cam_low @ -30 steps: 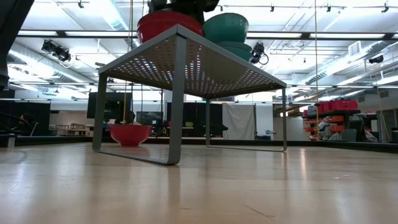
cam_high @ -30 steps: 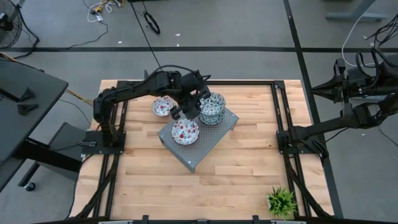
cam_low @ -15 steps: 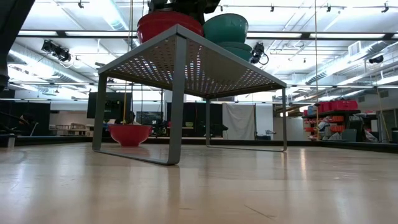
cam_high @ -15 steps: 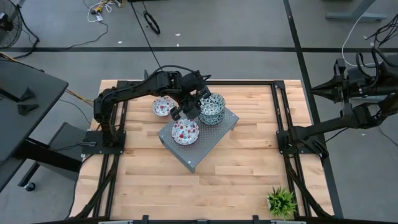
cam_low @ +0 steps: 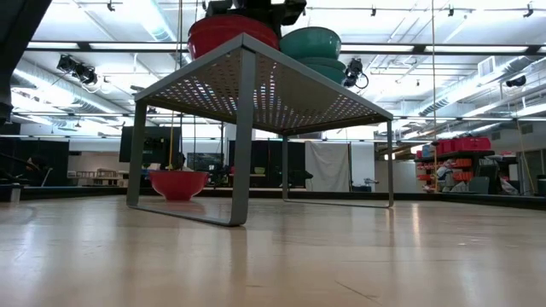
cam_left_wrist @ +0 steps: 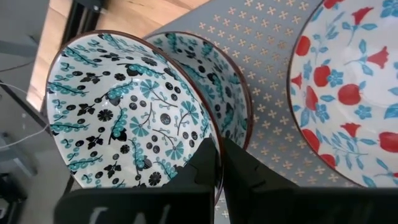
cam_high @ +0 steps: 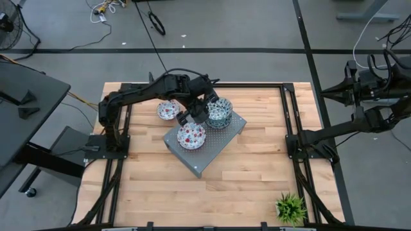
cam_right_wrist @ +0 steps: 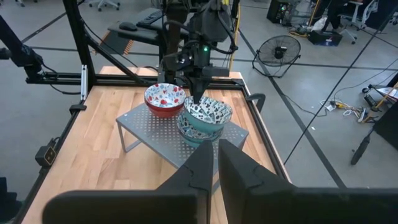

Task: Pick & Place Mini bowls
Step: Stack the blue patterned bowl on top of the blue patterned bowls on the shelf

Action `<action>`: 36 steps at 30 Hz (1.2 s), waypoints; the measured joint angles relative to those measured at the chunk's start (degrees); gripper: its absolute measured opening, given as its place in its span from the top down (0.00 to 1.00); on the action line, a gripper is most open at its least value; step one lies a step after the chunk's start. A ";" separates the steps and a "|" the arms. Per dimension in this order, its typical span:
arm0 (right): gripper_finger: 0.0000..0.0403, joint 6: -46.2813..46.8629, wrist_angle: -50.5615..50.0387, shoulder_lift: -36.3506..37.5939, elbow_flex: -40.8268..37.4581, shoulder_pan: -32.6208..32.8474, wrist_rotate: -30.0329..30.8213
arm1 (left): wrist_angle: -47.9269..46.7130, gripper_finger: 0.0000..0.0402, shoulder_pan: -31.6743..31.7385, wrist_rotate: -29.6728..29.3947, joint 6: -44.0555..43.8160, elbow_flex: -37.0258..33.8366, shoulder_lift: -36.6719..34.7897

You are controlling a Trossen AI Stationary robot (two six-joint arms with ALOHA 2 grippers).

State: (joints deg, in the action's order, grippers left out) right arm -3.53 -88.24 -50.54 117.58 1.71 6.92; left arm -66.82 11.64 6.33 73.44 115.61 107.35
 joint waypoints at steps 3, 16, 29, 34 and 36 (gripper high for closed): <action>0.93 0.00 0.00 0.00 0.00 0.00 0.00 | 0.24 0.97 0.01 0.00 -0.34 0.00 0.21; 0.93 0.00 0.01 0.00 0.00 -0.02 0.00 | 0.15 0.96 -0.09 -0.01 -0.77 -0.02 1.00; 0.93 0.00 0.00 0.00 0.00 0.00 0.00 | 0.02 0.93 -0.11 -0.02 -0.75 -0.02 1.00; 0.93 0.00 0.00 0.00 0.00 0.00 0.02 | 0.04 0.95 -0.31 -0.07 -0.77 -0.02 1.00; 0.93 0.00 0.01 0.00 0.00 0.00 0.00 | 0.03 0.95 -0.31 -0.07 -0.80 -0.01 1.00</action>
State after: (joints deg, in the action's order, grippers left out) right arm -3.53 -88.23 -50.54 117.58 1.72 6.92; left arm -66.80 11.33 6.26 72.64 115.60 108.36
